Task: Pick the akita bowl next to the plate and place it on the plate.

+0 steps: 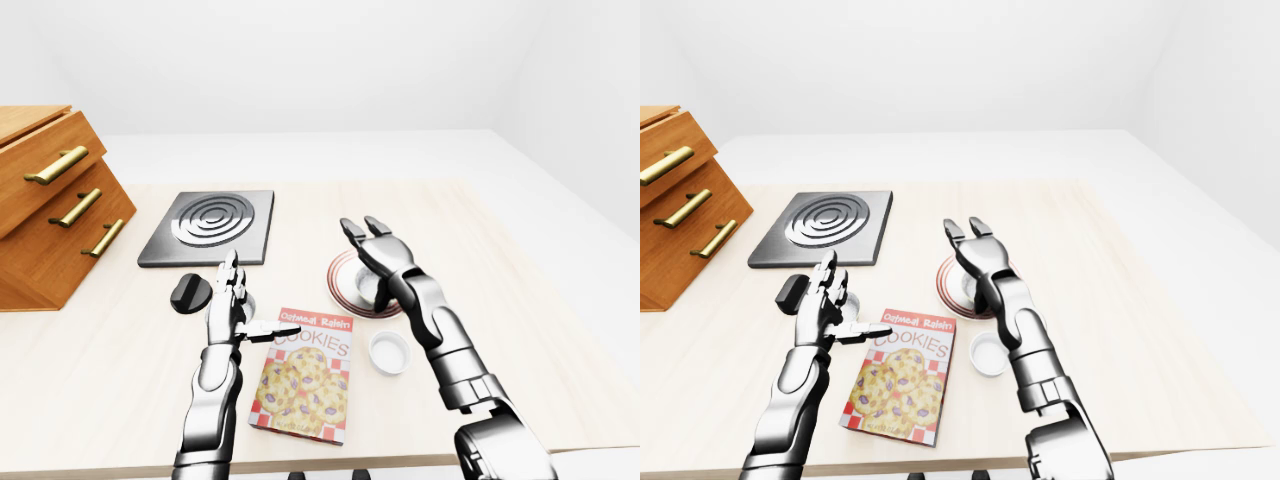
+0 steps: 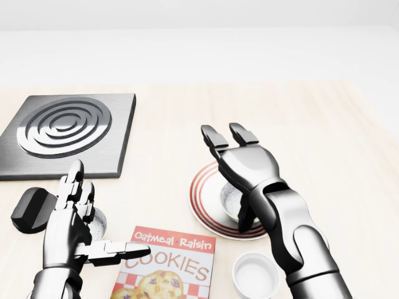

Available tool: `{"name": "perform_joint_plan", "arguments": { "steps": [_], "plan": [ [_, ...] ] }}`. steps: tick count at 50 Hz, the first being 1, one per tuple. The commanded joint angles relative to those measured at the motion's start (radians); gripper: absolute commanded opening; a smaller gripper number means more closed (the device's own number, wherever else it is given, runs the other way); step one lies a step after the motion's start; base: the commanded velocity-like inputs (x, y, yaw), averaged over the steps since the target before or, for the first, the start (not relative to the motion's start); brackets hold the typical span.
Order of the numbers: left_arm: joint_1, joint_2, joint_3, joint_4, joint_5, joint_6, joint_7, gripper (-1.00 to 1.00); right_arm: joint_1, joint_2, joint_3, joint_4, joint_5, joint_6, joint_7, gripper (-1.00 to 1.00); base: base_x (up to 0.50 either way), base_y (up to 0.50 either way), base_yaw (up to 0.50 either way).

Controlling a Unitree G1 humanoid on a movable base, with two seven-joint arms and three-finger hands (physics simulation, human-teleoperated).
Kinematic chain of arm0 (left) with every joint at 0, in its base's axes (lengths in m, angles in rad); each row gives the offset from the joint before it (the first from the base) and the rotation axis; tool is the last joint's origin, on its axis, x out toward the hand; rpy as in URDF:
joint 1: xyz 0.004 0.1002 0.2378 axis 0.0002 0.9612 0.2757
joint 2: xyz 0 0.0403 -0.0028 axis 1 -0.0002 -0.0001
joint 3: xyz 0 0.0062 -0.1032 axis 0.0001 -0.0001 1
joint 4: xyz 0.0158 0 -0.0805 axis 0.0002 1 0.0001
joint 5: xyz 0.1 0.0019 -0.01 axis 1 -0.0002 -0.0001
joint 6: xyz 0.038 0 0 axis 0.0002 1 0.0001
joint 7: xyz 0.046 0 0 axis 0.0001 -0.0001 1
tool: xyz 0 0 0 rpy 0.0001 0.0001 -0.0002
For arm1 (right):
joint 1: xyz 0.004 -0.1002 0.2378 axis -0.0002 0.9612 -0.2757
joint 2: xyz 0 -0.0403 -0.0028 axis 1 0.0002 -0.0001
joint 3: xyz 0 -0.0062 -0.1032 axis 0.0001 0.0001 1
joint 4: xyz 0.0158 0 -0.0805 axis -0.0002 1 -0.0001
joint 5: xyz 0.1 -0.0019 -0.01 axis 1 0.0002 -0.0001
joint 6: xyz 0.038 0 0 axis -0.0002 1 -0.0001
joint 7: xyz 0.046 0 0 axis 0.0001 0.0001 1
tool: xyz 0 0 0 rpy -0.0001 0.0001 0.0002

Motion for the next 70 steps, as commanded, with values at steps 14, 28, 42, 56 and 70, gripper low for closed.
{"name": "perform_joint_plan", "arguments": {
  "steps": [14,28,42,56,70],
  "plan": [
    [-0.001,0.0,0.001,0.006,0.001,-0.005,0.001,1.0,0.017,-0.014,-0.027,-0.184,0.034,0.0,0.111,1.0,0.0,0.0,0.0],
    [-0.004,0.002,0.003,0.022,-0.001,-0.018,-0.001,1.0,0.014,-0.017,-0.036,-0.266,0.044,0.0,0.176,1.0,0.0,0.0,0.0],
    [0.002,0.0,0.002,0.008,0.001,-0.011,0.0,1.0,-0.011,-0.035,-0.056,-0.349,0.053,0.0,0.267,1.0,0.0,0.0,0.0],
    [-0.002,0.001,0.003,0.02,-0.003,-0.016,0.001,1.0,-0.051,-0.048,-0.073,-0.424,0.066,0.0,0.365,1.0,0.0,0.0,0.0],
    [-0.003,0.001,0.006,0.02,-0.013,-0.005,0.003,1.0,-0.058,-0.046,-0.074,-0.449,0.072,0.0,0.375,1.0,0.0,0.0,0.0]
  ]
}}
